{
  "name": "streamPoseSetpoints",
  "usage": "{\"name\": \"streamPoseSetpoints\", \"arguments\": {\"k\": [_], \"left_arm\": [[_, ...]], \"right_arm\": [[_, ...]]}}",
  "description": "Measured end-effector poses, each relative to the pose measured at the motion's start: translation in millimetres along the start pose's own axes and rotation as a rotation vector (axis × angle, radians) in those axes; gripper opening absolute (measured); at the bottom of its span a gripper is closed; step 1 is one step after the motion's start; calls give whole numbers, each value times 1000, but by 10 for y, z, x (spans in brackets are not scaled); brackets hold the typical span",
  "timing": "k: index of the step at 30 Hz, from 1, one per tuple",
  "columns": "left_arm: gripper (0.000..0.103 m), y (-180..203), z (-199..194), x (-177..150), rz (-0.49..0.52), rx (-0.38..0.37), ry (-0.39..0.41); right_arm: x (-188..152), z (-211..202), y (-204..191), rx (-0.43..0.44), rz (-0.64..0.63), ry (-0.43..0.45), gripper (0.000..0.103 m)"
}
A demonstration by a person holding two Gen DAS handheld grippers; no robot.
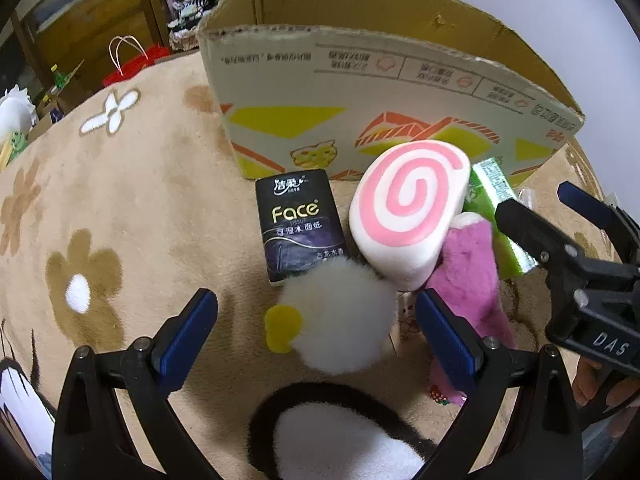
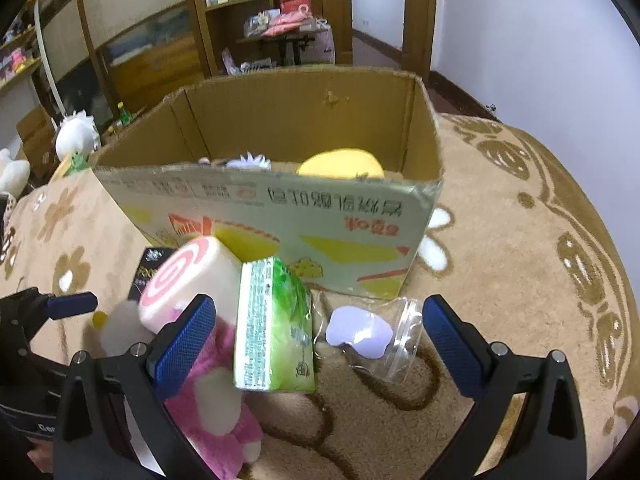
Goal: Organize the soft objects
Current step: 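Grasp the white fluffy ball with the left tool while the right tool grasps the green tissue pack, then carry the fluffy ball and green tissue pack over the box and release both inside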
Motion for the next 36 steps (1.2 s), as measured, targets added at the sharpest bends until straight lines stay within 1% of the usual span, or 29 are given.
{"name": "streamPoseSetpoints", "arguments": {"k": [3, 6, 7, 8, 9, 11, 12, 14, 15, 17, 19, 20, 22, 23, 26, 30, 32, 36], "left_arm": [[97, -22, 76, 5, -12, -18, -34], [95, -58, 141, 43, -19, -19, -46], [91, -66, 157, 49, -21, -21, -50], [87, -70, 170, 51, -24, -25, -56], [86, -78, 195, 51, -28, -35, -68], [80, -97, 241, 47, -36, -64, -88], [78, -99, 253, 45, -35, -70, -91], [73, -86, 274, 37, -26, -66, -82], [71, -83, 274, 38, -21, -68, -80], [58, -92, 284, 36, -20, -74, -81], [52, -118, 301, 34, -25, -88, -86], [46, -116, 292, 33, -28, -97, -87], [38, -154, 316, 40, -33, -122, -88], [37, -169, 289, -1, -33, -128, -88], [34, -176, 255, -44, -21, -121, -81], [33, -206, 223, -103, -17, -115, -75], [33, -144, 134, -134, -20, -116, -74], [33, -48, -46, -217, -14, -91, -39]], "right_arm": [[-26, 58, 14, 13, 4, -27, 103], [-47, 107, 8, 6, 0, -47, 103], [-50, 118, 0, 4, -6, -50, 96], [-54, 129, -4, 0, -13, -55, 84], [-63, 146, -7, 5, -14, -66, 80], [-73, 162, -20, 28, -7, -81, 70], [-80, 164, -33, 32, -10, -84, 67], [-90, 162, -59, 45, -21, -88, 54], [-92, 157, -75, 52, -23, -91, 49], [-95, 140, -103, 66, -29, -94, 30], [-96, 115, -135, 67, -42, -95, 30], [-105, 103, -152, 65, -50, -95, 29], [-123, 88, -164, 69, -56, -94, 29], [-130, 77, -156, 71, -53, -92, 29], [-122, 16, -127, 78, -35, -85, 29], [-93, -95, -64, 69, -17, -60, 29], [-88, -152, -40, 63, -7, -46, 29], [-81, -280, -4, 56, 2, -17, 29]]}}
Point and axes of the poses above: each gripper's, at about its wrist camera, not at the fingertips, and z roughly the way its jaws point, y to its right, x to its top, the point moved 2 cm from there along z, roughly the way its jaws point, and after that the axes turned 11 degrees about x, right-handed, at the moved point
